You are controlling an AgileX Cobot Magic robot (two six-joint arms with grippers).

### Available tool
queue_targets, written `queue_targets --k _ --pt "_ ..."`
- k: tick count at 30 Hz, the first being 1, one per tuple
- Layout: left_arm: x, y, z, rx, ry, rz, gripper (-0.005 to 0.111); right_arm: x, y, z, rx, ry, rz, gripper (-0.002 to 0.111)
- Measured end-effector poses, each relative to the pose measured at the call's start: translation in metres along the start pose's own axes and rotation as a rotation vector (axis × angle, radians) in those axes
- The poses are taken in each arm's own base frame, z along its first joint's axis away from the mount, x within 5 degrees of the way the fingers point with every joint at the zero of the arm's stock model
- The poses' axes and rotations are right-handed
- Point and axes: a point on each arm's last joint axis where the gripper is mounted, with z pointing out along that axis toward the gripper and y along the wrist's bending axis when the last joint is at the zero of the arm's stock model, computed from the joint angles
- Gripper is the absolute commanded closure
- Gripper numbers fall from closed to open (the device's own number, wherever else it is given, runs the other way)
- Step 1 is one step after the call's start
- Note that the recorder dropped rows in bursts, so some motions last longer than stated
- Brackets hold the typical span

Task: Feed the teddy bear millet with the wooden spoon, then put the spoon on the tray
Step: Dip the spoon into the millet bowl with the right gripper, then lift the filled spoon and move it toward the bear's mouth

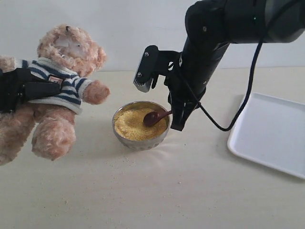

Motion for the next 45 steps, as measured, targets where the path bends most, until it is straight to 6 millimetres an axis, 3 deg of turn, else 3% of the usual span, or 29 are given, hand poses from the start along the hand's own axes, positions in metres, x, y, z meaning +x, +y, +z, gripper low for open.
queue_targets --k 6,12,21,32,39,45 --pt "0.0 0.0 0.0 -0.001 0.0 0.0 0.102 -0.007 0.001 0.006 0.02 -0.045 0.013 0.108" --pt "0.0 0.0 0.0 -0.004 -0.001 0.0 0.102 -0.021 0.014 0.008 0.009 -0.072 -0.026 0.108" --pt "0.0 0.0 0.0 -0.004 -0.001 0.0 0.102 -0.022 0.016 0.011 0.003 -0.068 0.015 0.108" --pt "0.0 0.0 0.0 -0.004 -0.001 0.0 0.102 -0.019 0.015 -0.013 0.009 -0.073 0.053 0.108" --pt "0.001 0.0 0.0 -0.005 0.007 0.024 0.102 -0.015 0.018 -0.019 -0.028 -0.028 0.073 0.108" --pt "0.002 -0.003 0.0 0.035 0.017 0.064 0.102 0.0 0.0 -0.038 -0.064 -0.106 0.216 0.108"
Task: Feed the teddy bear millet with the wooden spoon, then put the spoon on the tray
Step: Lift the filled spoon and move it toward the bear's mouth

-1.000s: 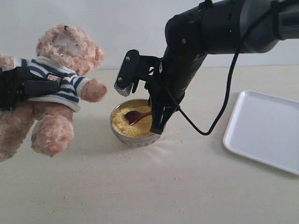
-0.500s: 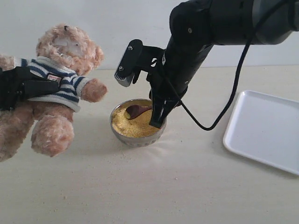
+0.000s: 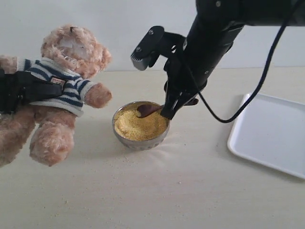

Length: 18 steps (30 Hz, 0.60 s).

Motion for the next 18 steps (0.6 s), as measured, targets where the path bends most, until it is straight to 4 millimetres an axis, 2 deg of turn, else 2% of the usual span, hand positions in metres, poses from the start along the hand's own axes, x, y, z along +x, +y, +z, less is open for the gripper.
queue_targets --k 4,11,18 --pt "0.002 0.001 0.002 0.018 0.012 -0.012 0.102 0.006 -0.013 -0.021 -0.017 -0.067 0.063 0.108" --pt "0.016 0.018 0.019 0.052 0.087 -0.191 0.102 0.005 -0.01 -0.055 -0.027 -0.169 0.066 0.108" --pt "0.02 0.026 0.022 -0.003 0.103 -0.258 0.102 -0.006 -0.011 -0.07 -0.015 -0.293 0.082 0.108"
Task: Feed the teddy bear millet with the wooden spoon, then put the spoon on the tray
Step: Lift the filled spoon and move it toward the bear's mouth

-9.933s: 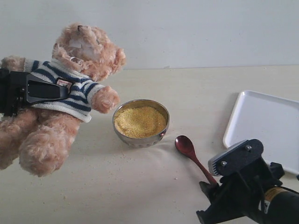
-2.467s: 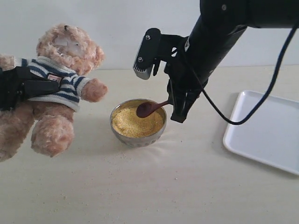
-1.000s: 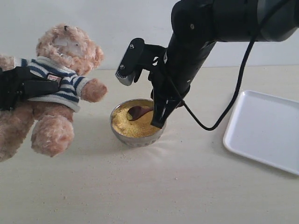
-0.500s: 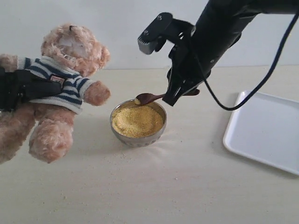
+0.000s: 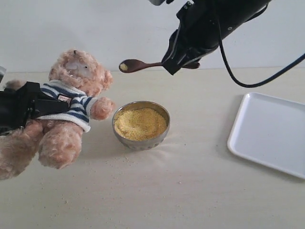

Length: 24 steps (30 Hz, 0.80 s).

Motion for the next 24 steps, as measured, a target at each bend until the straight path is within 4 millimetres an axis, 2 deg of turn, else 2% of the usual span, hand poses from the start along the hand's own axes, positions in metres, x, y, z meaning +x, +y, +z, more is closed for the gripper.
queue_targets --k 4,9,13,14,17,21,24 --pt "0.001 0.001 0.0 -0.011 0.006 -0.01 0.102 -0.017 0.0 -0.005 0.031 -0.121 0.002 0.108" --pt "0.001 0.001 0.0 -0.013 0.008 -0.019 0.102 -0.041 0.015 -0.006 0.042 -0.229 -0.029 0.108" --pt "0.002 0.0 0.0 0.001 0.023 -0.026 0.102 -0.048 0.018 0.013 0.018 -0.241 -0.003 0.108" --pt "0.003 -0.001 0.0 0.014 0.029 -0.032 0.102 -0.047 0.017 0.026 0.003 -0.229 0.022 0.108" --pt "0.003 -0.002 0.0 0.025 0.033 -0.034 0.102 -0.045 0.02 0.045 -0.019 -0.202 0.019 0.108" --pt "0.003 -0.003 0.0 0.03 0.035 -0.034 0.102 -0.048 0.043 0.065 -0.036 -0.163 -0.106 0.108" --pt "0.004 -0.005 0.0 0.054 0.045 -0.034 0.102 -0.05 0.053 0.074 0.024 -0.133 -0.188 0.108"
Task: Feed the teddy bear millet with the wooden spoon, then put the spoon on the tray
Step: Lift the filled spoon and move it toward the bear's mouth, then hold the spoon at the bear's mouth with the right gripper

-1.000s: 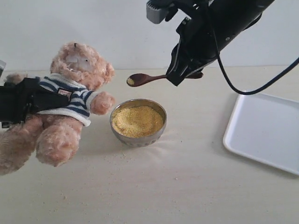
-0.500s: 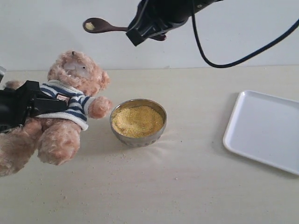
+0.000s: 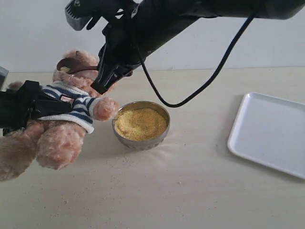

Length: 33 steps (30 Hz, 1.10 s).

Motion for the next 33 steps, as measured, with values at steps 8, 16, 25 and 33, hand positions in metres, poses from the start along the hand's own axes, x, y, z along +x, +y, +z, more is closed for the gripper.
queue_targets --k 8,16,25,33 --pt "0.0 0.0 0.0 0.004 0.002 0.0 0.102 -0.007 0.018 0.003 0.149 0.126 -0.335 0.109" --pt "0.0 0.0 0.0 0.005 0.002 0.0 0.102 -0.02 0.035 0.001 0.292 0.193 -0.544 0.109" --pt "0.0 0.0 0.0 0.005 0.002 0.0 0.102 -0.018 0.034 -0.001 0.327 0.244 -0.552 0.109" --pt "0.0 0.0 0.0 0.005 0.002 0.0 0.102 -0.019 0.032 -0.007 0.342 0.25 -0.541 0.109"
